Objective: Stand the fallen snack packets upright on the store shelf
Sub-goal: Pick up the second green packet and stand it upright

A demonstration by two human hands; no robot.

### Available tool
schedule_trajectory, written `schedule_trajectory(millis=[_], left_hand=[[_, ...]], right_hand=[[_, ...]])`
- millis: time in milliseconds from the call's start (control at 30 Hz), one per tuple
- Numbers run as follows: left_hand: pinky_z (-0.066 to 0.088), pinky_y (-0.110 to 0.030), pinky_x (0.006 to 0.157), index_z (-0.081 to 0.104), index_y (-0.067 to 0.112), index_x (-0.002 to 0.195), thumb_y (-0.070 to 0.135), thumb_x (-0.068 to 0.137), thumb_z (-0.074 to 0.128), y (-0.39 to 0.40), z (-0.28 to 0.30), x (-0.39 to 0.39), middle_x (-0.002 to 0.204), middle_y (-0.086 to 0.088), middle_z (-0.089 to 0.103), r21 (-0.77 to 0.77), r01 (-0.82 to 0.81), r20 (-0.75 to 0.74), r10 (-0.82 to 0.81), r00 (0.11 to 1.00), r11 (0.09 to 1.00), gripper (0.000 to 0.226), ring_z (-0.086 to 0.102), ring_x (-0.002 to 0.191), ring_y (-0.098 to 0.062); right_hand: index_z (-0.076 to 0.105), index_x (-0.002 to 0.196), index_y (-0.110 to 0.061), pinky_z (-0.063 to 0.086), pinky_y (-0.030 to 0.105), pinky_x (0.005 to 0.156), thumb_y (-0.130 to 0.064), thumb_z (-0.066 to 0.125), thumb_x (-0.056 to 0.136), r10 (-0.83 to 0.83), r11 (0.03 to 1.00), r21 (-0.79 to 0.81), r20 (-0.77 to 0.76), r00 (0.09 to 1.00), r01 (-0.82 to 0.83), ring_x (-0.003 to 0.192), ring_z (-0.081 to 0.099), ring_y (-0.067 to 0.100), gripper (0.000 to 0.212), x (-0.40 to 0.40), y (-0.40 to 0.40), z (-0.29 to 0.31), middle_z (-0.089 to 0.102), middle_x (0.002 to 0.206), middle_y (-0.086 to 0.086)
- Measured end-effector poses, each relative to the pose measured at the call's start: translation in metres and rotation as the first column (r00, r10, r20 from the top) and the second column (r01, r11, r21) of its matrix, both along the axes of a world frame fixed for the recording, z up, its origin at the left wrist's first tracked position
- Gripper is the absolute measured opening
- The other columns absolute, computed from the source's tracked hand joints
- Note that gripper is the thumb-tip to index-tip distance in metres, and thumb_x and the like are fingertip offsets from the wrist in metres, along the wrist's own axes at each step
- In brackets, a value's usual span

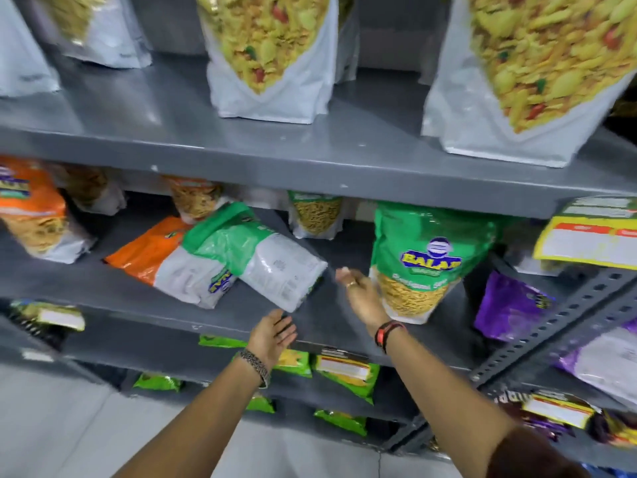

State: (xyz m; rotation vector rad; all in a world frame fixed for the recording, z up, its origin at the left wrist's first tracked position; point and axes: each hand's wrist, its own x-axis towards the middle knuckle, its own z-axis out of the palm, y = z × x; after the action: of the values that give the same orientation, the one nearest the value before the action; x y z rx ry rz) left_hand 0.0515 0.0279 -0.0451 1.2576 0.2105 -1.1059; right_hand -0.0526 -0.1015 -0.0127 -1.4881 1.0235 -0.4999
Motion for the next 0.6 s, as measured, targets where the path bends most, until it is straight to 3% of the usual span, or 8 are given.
schedule_trajectory(millis=[100, 200, 267, 333, 400, 433, 533, 600], left_hand=[[0.045, -0.027, 0.070, 0.057, 0.012, 0.097, 0.022, 0.094, 0.043, 0.008, 0.007, 0.046, 0.109, -0.011, 0.051, 0.001, -0.057, 0.005, 0.057, 0.998, 0.998, 0.017, 0.054, 0.079, -0.020], [0.044, -0.033, 0.088, 0.057, 0.008, 0.116, 0.024, 0.094, 0.045, 0.009, 0.012, 0.082, 0.119, -0.016, 0.050, -0.012, 0.018, 0.030, -0.018, 0.999, 1.000, 0.029, 0.056, 0.095, -0.024], [0.044, -0.035, 0.092, 0.054, 0.011, 0.122, 0.024, 0.093, 0.047, 0.006, 0.017, 0.101, 0.131, -0.020, 0.049, -0.020, 0.084, 0.068, -0.082, 0.994, 0.996, 0.032, 0.055, 0.107, -0.027], [0.045, -0.028, 0.074, 0.059, 0.017, 0.096, 0.025, 0.090, 0.052, 0.003, 0.018, 0.119, 0.108, -0.015, 0.058, -0.016, 0.164, 0.092, -0.162, 0.983, 0.986, 0.011, 0.054, 0.083, -0.018], [0.042, -0.024, 0.065, 0.057, 0.021, 0.080, 0.026, 0.086, 0.059, 0.000, 0.017, 0.130, 0.080, -0.005, 0.052, -0.012, 0.204, 0.083, -0.203, 0.976, 0.979, 0.008, 0.047, 0.068, -0.014], [0.042, -0.024, 0.065, 0.058, 0.021, 0.081, 0.025, 0.084, 0.062, 0.000, 0.017, 0.133, 0.076, -0.002, 0.051, -0.016, 0.219, 0.094, -0.216, 0.972, 0.976, 0.006, 0.047, 0.066, -0.013], [0.052, -0.024, 0.066, 0.064, 0.013, 0.110, 0.022, 0.081, 0.067, 0.001, 0.022, 0.138, 0.095, -0.003, 0.066, -0.052, 0.299, 0.155, -0.288, 0.945, 0.953, 0.031, 0.059, 0.079, -0.015], [0.058, -0.025, 0.072, 0.062, 0.010, 0.117, 0.023, 0.073, 0.075, 0.001, 0.026, 0.140, 0.113, -0.006, 0.068, -0.073, 0.316, 0.238, -0.291, 0.927, 0.946, 0.048, 0.065, 0.095, -0.019]], right_hand=[[0.060, 0.110, -0.007, 0.037, 0.022, 0.082, -0.026, 0.043, 0.095, 0.057, 0.973, -0.215, -0.118, 0.991, -0.081, 0.111, 0.057, 0.027, 0.030, 0.052, 0.000, 0.015, 0.063, 0.116, 0.016], [0.056, 0.118, -0.004, 0.042, 0.038, 0.097, -0.032, 0.035, 0.096, 0.050, 0.913, -0.363, -0.352, 0.935, -0.186, 0.118, 0.052, 0.038, 0.042, 0.103, -0.009, 0.028, 0.057, 0.128, 0.024], [0.056, 0.113, 0.002, 0.041, 0.043, 0.099, -0.027, 0.032, 0.098, 0.077, 0.927, -0.295, -0.461, 0.884, -0.234, 0.117, 0.053, 0.039, 0.041, 0.132, -0.015, 0.034, 0.056, 0.126, 0.028], [0.058, 0.105, 0.004, 0.038, 0.039, 0.105, -0.021, 0.029, 0.099, 0.109, 0.948, -0.211, -0.489, 0.866, -0.238, 0.115, 0.052, 0.032, 0.039, 0.157, -0.020, 0.035, 0.054, 0.119, 0.027], [0.048, 0.126, 0.005, 0.034, 0.031, 0.106, -0.026, 0.029, 0.099, 0.108, 0.972, -0.128, -0.499, 0.860, -0.197, 0.126, 0.048, 0.028, 0.045, 0.168, -0.025, 0.033, 0.047, 0.138, 0.023], [0.048, 0.126, 0.004, 0.041, 0.026, 0.100, -0.024, 0.033, 0.098, 0.098, 0.978, -0.110, -0.504, 0.858, -0.176, 0.122, 0.054, 0.022, 0.043, 0.171, -0.028, 0.030, 0.049, 0.136, 0.024], [0.062, 0.083, -0.005, 0.048, 0.016, 0.055, -0.015, 0.052, 0.088, -0.014, 0.998, -0.067, -0.399, 0.917, -0.014, 0.057, 0.062, 0.001, 0.014, 0.165, -0.032, 0.022, 0.060, 0.080, 0.010], [0.067, 0.082, -0.006, 0.044, 0.026, 0.061, -0.019, 0.066, 0.079, -0.105, 0.994, -0.037, -0.316, 0.943, 0.098, 0.067, 0.057, 0.014, 0.013, 0.150, -0.033, 0.017, 0.061, 0.077, 0.006]])
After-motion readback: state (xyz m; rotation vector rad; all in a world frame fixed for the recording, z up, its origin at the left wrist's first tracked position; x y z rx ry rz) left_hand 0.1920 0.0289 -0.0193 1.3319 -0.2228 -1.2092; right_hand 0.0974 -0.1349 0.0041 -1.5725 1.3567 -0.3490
